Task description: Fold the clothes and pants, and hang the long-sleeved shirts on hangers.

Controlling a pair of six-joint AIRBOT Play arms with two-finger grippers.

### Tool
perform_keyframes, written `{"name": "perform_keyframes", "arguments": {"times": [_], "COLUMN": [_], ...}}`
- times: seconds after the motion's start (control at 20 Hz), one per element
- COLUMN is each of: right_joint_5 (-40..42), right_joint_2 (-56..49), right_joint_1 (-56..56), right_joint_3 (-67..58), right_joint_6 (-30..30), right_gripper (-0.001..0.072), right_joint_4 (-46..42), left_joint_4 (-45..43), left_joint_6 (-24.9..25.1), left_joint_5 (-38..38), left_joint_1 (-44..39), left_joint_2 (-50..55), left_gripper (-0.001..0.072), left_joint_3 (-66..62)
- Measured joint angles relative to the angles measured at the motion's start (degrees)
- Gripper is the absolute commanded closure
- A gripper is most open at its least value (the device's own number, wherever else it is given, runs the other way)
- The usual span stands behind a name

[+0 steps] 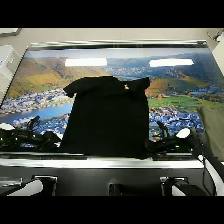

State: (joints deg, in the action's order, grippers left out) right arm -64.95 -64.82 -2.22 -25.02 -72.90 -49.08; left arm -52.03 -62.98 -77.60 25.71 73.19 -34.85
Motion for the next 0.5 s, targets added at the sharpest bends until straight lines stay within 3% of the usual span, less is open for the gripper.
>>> {"name": "perform_keyframes", "arguments": {"times": [0.45, 0.5], "right_joint_5": [-0.22, -0.24], "right_joint_2": [0.02, 0.02], "right_joint_1": [0.0, 0.0], "right_joint_3": [-0.04, -0.04], "right_joint_6": [1.53, 1.64], "right_gripper": [0.0677, 0.0677], "right_joint_4": [3.1, 3.15], "left_joint_4": [-0.68, -0.72], "left_joint_6": [0.52, 0.5], "left_joint_5": [4.42, 4.66], "left_joint_1": [-6.6, -7.5], "left_joint_2": [0.33, 0.42], "left_gripper": [0.0204, 0.034], "left_joint_3": [0.68, 0.7]}}
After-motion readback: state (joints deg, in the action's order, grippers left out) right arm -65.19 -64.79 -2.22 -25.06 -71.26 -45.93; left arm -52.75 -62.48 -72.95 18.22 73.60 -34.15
